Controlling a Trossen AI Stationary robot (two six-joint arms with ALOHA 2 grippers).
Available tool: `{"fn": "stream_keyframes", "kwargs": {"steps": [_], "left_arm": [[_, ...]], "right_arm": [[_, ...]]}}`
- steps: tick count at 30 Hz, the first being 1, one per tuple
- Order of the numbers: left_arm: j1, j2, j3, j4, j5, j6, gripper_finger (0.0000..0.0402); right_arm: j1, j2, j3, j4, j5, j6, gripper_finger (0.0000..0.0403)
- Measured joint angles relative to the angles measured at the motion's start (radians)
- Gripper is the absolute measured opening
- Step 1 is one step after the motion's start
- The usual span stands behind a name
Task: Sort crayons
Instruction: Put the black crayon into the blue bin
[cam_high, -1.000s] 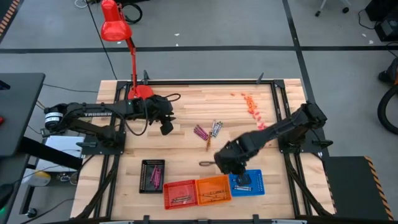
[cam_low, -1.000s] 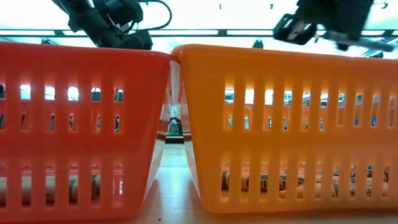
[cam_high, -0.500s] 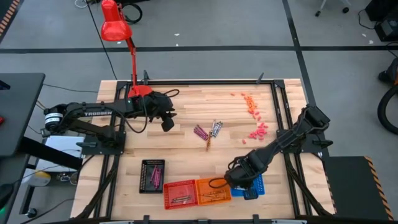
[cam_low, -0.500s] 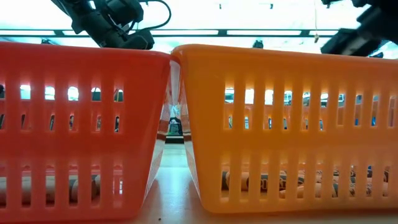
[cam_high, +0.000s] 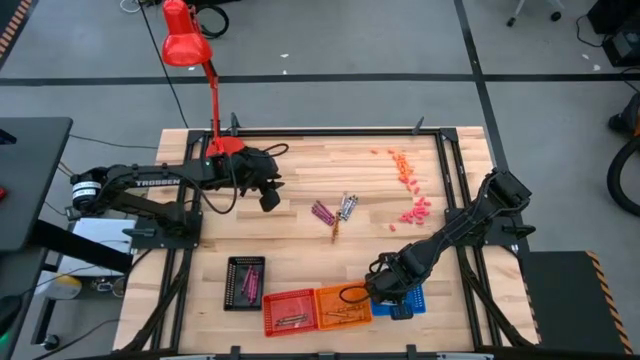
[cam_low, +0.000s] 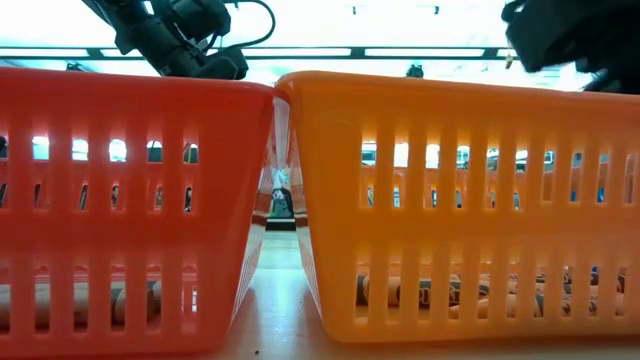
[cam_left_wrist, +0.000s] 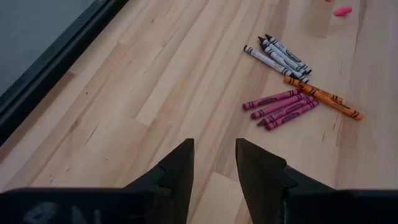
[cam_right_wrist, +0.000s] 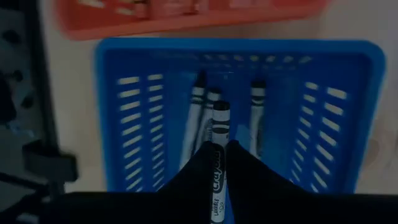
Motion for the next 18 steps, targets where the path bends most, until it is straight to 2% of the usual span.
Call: {"fn": "stream_keyframes", "kwargs": {"steps": [6,18], "left_arm": [[0.000,0.000,0.000,0.000,0.000,-0.015,0.0130],[0.000,0.000,0.000,-0.001,0.000,-0.022,0.0130]], "right_arm": [[-0.001,0.000,-0.037,0.008,0.057,0.064,0.0044],[-0.001,0.000,-0.048,0.029,0.016,0.065,0.0081]]}}
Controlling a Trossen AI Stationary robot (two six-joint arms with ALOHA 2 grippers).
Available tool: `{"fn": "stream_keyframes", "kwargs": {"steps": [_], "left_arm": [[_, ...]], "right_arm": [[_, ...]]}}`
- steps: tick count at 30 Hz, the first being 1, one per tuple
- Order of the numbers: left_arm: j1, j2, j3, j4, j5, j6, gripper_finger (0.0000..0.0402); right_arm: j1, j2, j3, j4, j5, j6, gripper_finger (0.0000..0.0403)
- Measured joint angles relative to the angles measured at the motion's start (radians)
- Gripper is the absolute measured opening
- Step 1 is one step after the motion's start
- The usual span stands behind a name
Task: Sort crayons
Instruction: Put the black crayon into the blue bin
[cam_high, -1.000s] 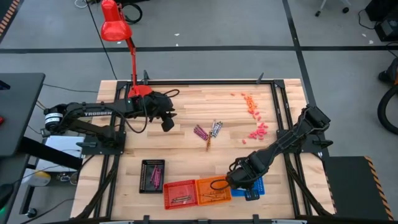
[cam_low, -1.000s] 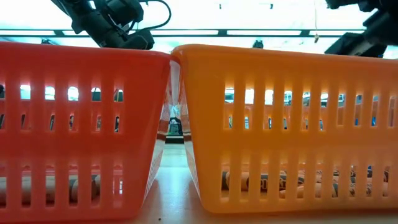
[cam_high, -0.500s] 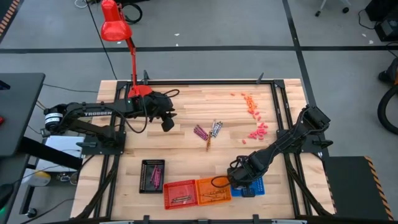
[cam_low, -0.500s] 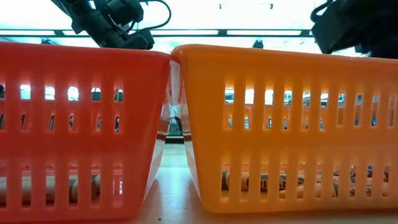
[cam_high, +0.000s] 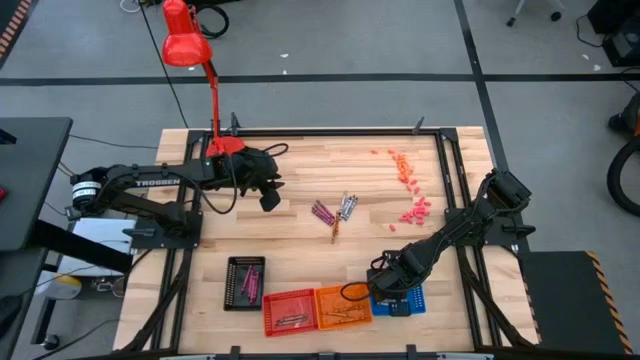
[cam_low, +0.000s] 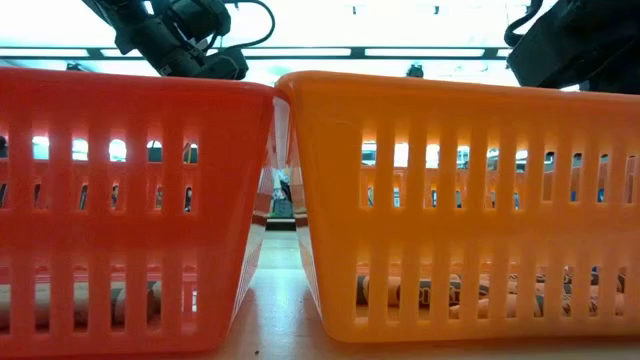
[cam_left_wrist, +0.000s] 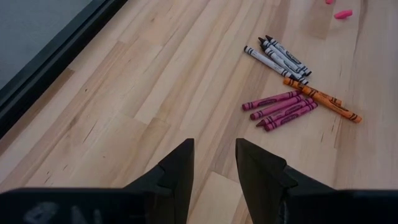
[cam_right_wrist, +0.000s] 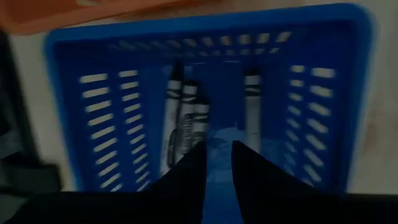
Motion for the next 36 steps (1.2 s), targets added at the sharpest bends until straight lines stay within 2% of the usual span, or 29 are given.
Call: {"fn": "stream_keyframes", "kwargs": {"steps": [8,15,23,32,36], "left_arm": [[-0.003,0.000,0.000,-0.003,0.000,-0.036,0.0130],[-0.003,0.000,0.000,0.001,0.001,-0.041,0.0130],[-0.003,0.000,0.000,0.006,0.000,-0.085,0.0130],[-0.003,0.000,0.000,0.005,0.000,-0.167,0.0130],[-0.003,0.000,0.000,0.005,0.000,-0.169,0.0130]], "right_arm": [[-0.024,-0.067,0.043,-0.023,-0.163,-0.094,0.0082],[-0.095,-0.194,0.066,-0.048,-0.168,-0.150,0.0081],[-0.228,-0.257,0.066,-0.048,0.023,-0.315,0.0081],[-0.408,-0.257,0.066,-0.043,0.231,-0.699,0.0081],[-0.503,-0.257,0.066,-0.044,0.264,-0.752,0.0085]]}}
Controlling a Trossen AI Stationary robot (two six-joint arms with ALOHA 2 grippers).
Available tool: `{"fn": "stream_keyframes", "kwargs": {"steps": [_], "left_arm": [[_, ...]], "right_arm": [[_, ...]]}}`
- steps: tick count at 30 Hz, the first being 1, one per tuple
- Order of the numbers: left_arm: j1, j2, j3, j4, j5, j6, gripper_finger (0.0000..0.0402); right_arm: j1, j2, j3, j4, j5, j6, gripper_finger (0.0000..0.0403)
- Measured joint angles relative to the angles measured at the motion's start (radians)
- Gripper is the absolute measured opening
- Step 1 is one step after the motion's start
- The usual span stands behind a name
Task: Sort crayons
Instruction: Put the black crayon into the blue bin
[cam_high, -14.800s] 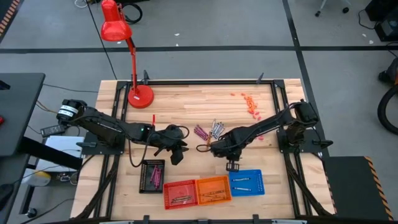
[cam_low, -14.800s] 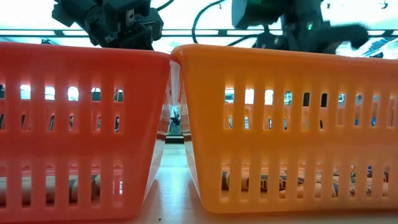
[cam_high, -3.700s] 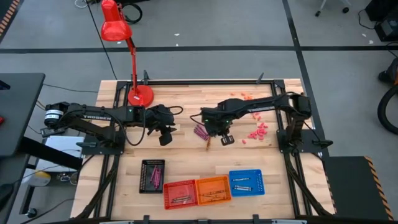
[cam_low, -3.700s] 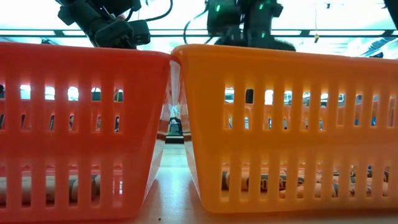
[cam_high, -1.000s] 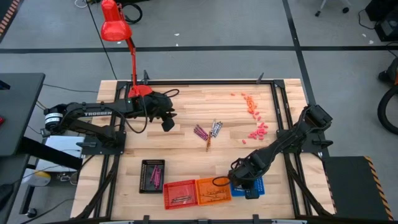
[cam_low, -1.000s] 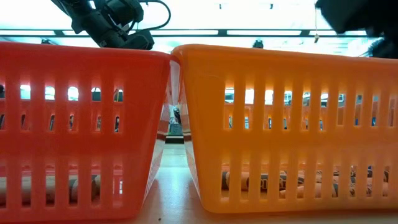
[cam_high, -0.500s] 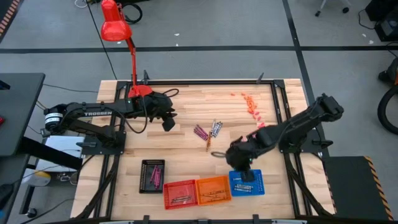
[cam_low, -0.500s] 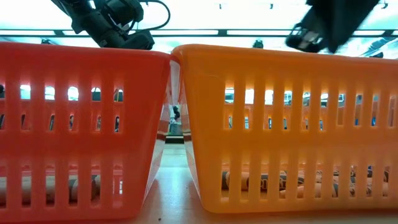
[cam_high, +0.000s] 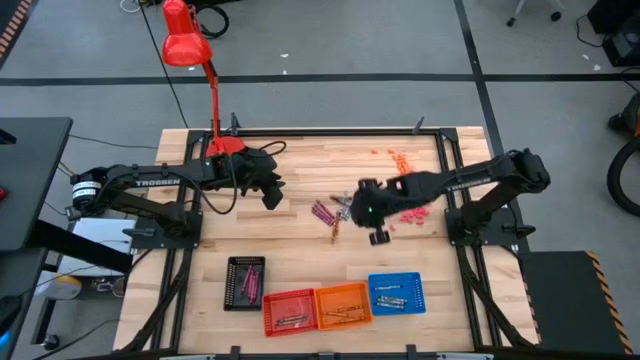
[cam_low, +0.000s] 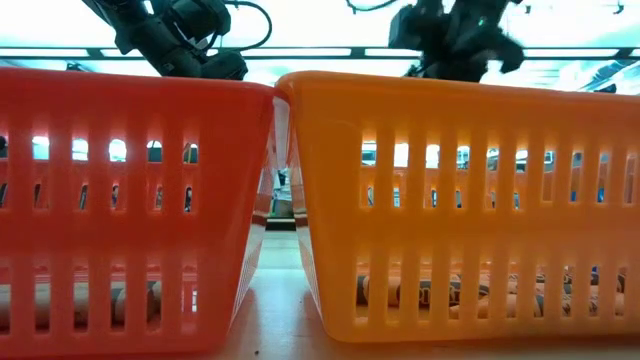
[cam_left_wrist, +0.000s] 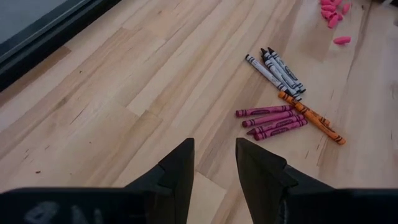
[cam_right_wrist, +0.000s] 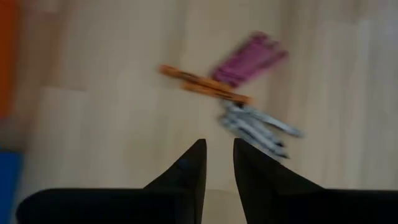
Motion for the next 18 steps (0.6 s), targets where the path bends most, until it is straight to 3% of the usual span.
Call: {"fn": "stream_keyframes", "kwargs": {"steps": [8,18], "left_arm": [[0.000,0.000,0.000,0.000,0.000,-0.003,0.0130],[0.000,0.000,0.000,0.003,0.000,-0.022,0.0130]], "right_arm": [[-0.129,0.016,0.000,-0.002,-0.014,-0.114,0.0119],[-0.180,0.167,-0.001,0.074,-0.028,-0.207,0.0160]]}}
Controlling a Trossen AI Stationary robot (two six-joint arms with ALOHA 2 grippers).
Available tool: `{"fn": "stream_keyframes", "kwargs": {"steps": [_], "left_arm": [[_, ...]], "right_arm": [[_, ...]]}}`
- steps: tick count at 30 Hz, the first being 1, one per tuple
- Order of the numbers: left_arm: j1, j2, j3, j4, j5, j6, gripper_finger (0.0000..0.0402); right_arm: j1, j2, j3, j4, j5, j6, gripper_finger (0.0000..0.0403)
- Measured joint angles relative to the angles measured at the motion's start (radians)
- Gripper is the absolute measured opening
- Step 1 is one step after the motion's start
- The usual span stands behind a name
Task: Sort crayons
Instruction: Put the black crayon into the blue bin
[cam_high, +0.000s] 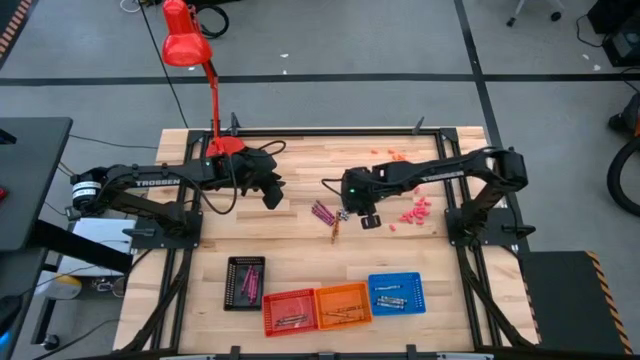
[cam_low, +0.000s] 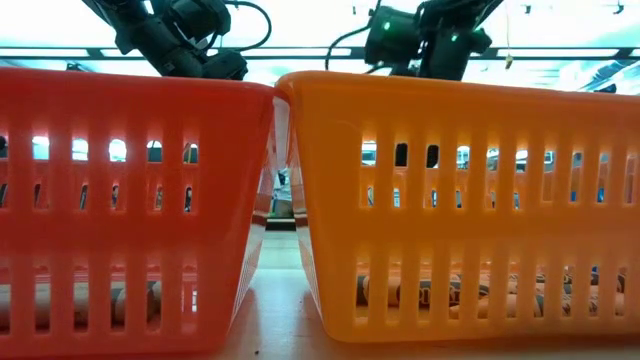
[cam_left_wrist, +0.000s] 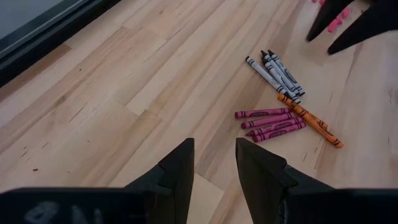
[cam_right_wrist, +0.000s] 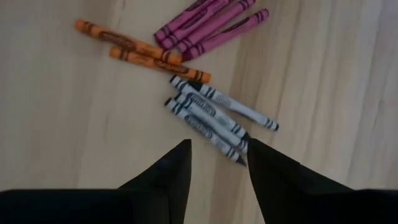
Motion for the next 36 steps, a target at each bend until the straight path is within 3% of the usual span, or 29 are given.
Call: {"fn": "stream_keyframes", "kwargs": {"steps": [18,36], "left_arm": [[0.000,0.000,0.000,0.002,0.000,-0.018,0.0130],[0.000,0.000,0.000,0.001,0.000,-0.003,0.0130]], "right_arm": [[-0.030,0.209,0.002,0.072,-0.041,-0.019,0.0162],[-0.078,0.207,0.001,0.037,-0.212,-0.010,0.0162]]}}
